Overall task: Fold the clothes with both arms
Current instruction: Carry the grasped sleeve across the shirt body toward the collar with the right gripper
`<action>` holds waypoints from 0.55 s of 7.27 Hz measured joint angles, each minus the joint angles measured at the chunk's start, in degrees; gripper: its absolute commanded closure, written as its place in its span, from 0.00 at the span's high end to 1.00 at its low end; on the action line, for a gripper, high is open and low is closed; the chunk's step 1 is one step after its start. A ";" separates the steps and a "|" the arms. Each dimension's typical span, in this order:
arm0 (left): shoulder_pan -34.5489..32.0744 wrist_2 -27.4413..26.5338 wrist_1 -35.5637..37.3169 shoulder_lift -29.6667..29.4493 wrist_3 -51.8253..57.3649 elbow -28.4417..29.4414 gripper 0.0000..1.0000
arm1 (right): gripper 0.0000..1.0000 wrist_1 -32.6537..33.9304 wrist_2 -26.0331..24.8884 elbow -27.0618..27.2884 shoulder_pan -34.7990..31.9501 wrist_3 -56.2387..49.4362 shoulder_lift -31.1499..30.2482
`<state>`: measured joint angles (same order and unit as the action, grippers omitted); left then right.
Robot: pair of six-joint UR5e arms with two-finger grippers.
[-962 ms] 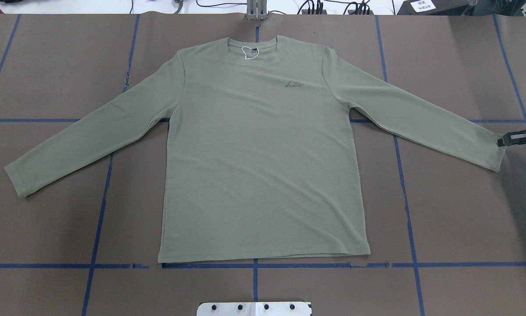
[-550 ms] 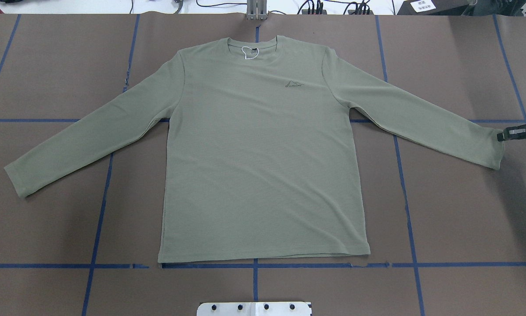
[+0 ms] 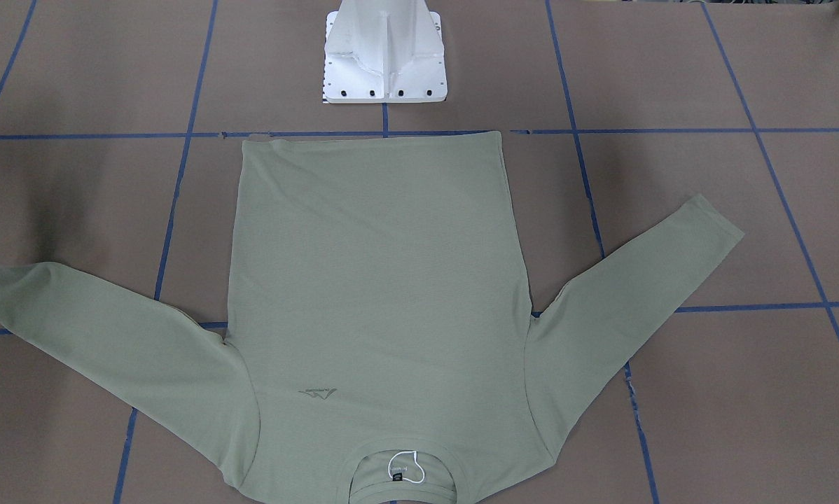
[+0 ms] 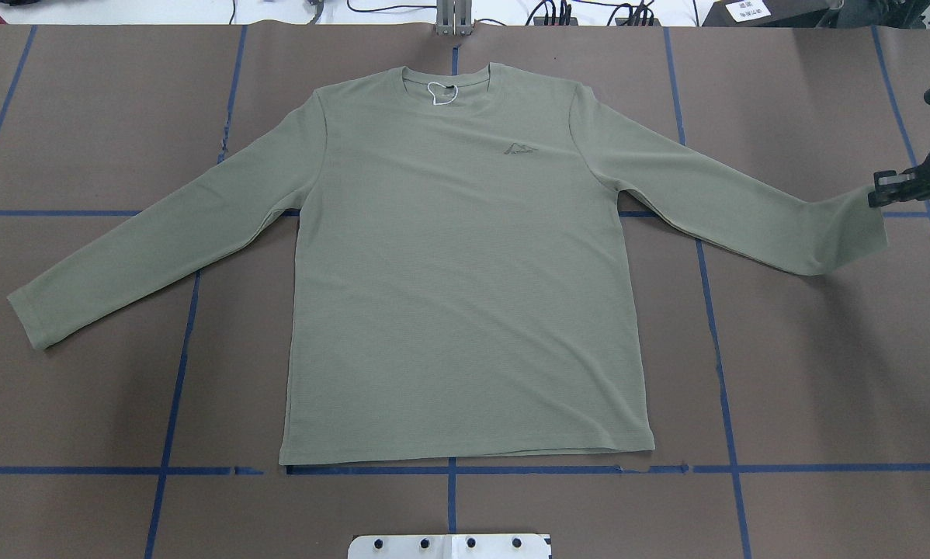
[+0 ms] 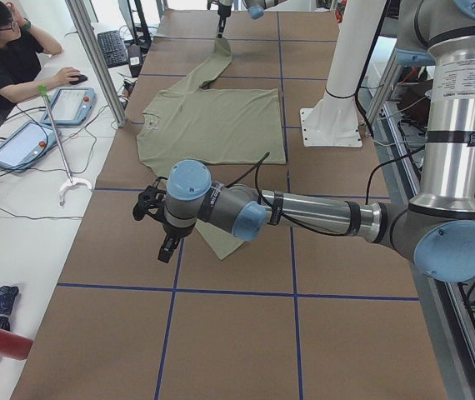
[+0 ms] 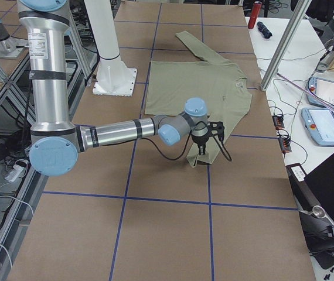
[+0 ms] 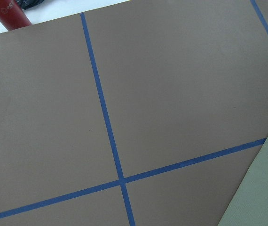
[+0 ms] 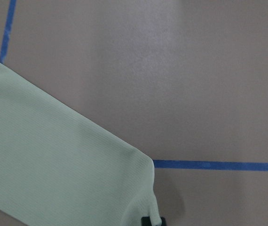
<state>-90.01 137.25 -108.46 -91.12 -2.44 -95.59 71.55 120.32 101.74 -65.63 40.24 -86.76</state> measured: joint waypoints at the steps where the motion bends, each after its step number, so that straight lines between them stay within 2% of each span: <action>1: 0.01 0.41 0.00 0.03 0.04 0.03 1.00 | 0.00 10.83 -2.95 4.79 2.17 3.94 4.81; 2: 0.00 0.57 0.02 0.05 0.06 0.04 1.00 | 0.00 20.29 -7.81 6.90 6.72 10.38 11.61; 3: -0.02 0.62 0.04 0.06 0.06 0.08 1.00 | 0.00 28.21 -13.71 6.20 12.21 17.27 19.64; 4: -0.01 0.64 0.02 0.06 0.07 0.16 1.00 | 0.00 33.60 -18.67 2.48 16.67 23.01 28.51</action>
<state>-90.02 137.89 -108.43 -91.06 -2.38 -95.43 105.15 101.65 104.22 -48.96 63.25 -58.25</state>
